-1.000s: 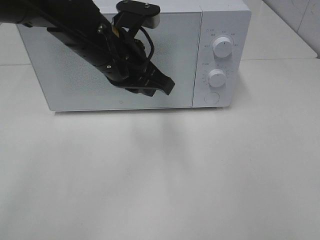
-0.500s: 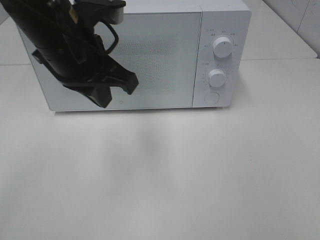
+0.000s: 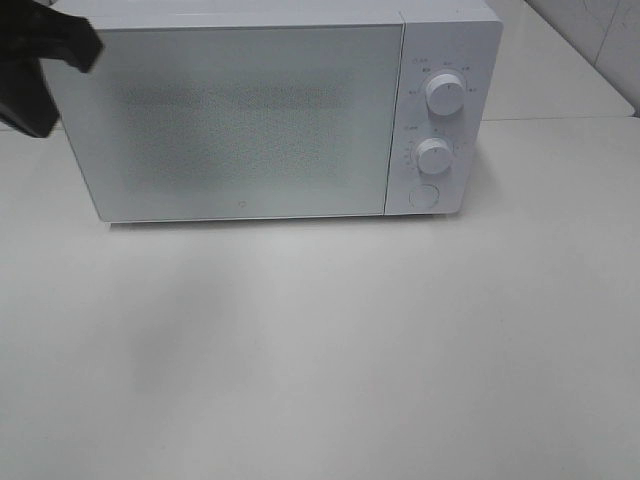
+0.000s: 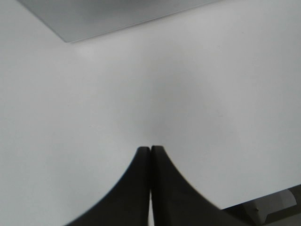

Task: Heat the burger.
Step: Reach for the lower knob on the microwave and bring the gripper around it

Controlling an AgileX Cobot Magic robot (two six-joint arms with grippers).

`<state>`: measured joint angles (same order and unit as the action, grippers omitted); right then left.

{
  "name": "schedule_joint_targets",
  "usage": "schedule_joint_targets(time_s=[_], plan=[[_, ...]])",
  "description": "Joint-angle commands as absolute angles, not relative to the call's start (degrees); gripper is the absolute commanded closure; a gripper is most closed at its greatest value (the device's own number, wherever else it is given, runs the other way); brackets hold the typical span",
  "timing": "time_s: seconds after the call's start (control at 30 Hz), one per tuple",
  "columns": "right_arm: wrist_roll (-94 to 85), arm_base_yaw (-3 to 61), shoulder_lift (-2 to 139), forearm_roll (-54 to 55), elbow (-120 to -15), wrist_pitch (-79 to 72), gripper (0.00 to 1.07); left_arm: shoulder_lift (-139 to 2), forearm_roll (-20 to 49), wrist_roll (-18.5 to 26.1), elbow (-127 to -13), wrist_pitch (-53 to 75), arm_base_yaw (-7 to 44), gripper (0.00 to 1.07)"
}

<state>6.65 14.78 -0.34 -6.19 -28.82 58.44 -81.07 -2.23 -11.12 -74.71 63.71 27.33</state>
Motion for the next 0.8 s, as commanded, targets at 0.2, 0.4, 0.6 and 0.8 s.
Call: schedule_joint_targets(time_s=[0.2, 0.4, 0.6, 0.8], plan=[[6.2, 14.7, -1.5, -6.1, -28.8, 57.6, 0.50, -67.9, -2.9, -9.2, -63.9, 65.4, 16.6, 1.06], [6.2, 14.7, -1.5, -6.1, -28.8, 57.6, 0.50, -53.9, -2.7, -9.1, -53.3, 65.0, 14.5, 1.06], [6.2, 14.7, -1.5, -6.1, -28.8, 57.6, 0.50, -42.1, -2.5, -8.8, -45.7, 65.1, 14.5, 1.06], [6.2, 14.7, -1.5, -6.1, -28.8, 57.6, 0.50, -32.2, -2.3, -7.6, -40.0, 65.4, 14.5, 1.06]])
